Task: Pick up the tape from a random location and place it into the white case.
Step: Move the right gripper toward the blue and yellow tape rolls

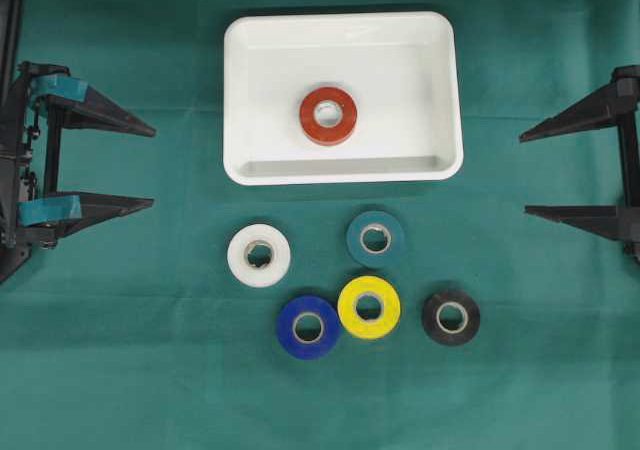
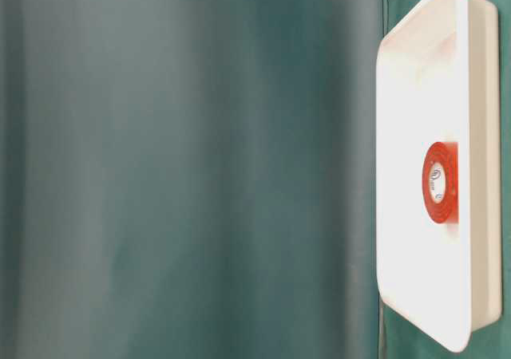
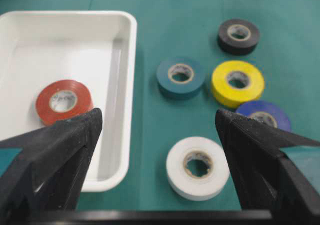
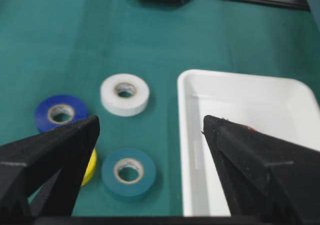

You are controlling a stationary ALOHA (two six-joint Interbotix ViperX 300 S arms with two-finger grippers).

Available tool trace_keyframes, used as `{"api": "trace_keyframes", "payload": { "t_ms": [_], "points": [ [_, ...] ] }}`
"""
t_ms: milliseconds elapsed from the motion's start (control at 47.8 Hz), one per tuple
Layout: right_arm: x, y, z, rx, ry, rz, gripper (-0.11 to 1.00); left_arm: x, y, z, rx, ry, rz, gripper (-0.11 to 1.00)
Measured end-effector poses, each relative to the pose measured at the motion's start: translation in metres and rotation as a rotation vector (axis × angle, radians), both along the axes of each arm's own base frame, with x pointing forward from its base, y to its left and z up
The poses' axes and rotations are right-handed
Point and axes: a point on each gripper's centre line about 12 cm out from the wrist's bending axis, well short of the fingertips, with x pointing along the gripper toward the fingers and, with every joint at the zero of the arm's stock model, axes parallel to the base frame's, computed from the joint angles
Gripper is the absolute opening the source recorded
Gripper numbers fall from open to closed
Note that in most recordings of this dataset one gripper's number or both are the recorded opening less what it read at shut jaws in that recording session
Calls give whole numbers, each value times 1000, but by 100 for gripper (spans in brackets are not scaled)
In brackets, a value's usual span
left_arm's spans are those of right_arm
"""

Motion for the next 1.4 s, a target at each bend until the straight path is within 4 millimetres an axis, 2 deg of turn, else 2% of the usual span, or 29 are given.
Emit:
{"api": "trace_keyframes", "payload": {
  "t_ms": [398, 1005, 1193, 1403],
  "points": [
    [-5, 40, -1, 15, 16, 191, 92, 0, 0, 0, -1, 1, 1, 96],
    [-4, 41, -5, 13, 32, 194, 92, 0, -2, -1, -10, 3, -6, 96],
    [8, 44, -8, 11, 46, 195, 92, 0, -2, -1, -10, 4, -6, 96],
    [34, 50, -7, 9, 72, 196, 92, 1, -2, -1, -12, 1, -6, 96]
  ]
}}
